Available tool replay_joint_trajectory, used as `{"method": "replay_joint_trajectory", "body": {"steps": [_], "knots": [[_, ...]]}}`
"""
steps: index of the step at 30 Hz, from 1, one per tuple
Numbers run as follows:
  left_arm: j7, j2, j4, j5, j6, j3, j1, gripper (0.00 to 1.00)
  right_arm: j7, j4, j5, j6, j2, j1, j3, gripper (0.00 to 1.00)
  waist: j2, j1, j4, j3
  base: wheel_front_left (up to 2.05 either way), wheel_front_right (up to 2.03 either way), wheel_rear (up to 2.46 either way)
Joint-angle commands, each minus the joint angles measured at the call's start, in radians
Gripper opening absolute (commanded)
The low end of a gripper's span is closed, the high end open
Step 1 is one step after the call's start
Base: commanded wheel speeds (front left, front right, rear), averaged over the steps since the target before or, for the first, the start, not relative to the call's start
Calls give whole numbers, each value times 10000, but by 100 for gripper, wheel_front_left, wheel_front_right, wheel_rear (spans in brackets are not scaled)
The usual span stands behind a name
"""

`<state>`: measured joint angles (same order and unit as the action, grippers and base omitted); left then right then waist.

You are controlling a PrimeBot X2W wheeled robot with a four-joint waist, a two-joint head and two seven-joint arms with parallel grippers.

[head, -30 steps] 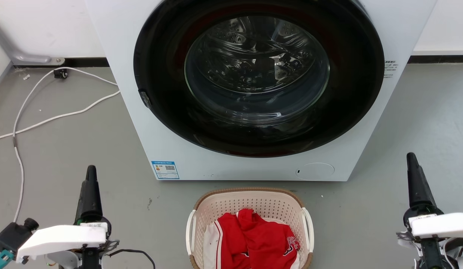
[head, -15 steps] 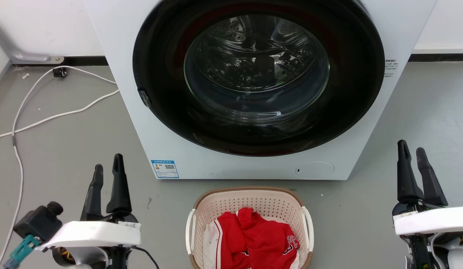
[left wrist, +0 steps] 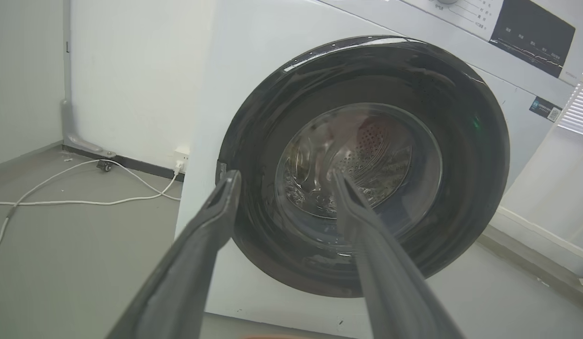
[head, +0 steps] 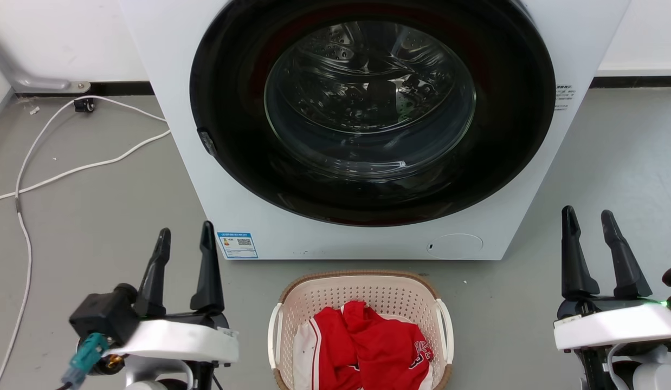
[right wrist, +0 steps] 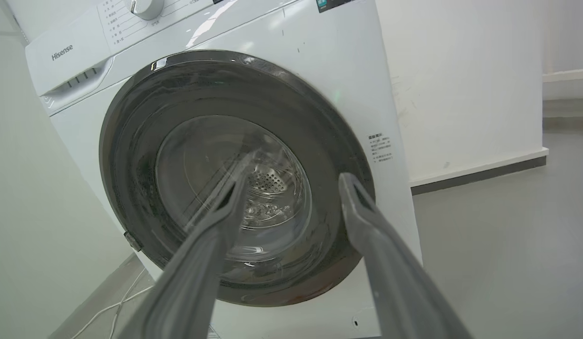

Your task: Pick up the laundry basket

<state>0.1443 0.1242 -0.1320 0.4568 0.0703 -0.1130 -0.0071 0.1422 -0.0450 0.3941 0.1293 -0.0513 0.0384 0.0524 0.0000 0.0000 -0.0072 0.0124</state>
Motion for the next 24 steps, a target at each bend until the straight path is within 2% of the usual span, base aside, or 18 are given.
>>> {"method": "replay_joint_trajectory", "body": {"steps": [1, 11, 24], "knots": [[78, 136, -158, -267, 105, -135, -28, 100, 101, -130, -256, 19, -10, 44, -7, 100, 0, 0, -2, -5, 0, 0, 0], [320, 790, -51, -1157, 934, -1242, -64, 100, 346, 46, -1606, 20, -5, -112, -25, 100, 0, 0, -34, -27, 0, 0, 0], [619, 1385, 116, -2315, 1539, -2335, -208, 100, 634, 235, -3257, 20, 2, -167, 2, 100, 0, 0, -49, -26, 0, 0, 0]]}}
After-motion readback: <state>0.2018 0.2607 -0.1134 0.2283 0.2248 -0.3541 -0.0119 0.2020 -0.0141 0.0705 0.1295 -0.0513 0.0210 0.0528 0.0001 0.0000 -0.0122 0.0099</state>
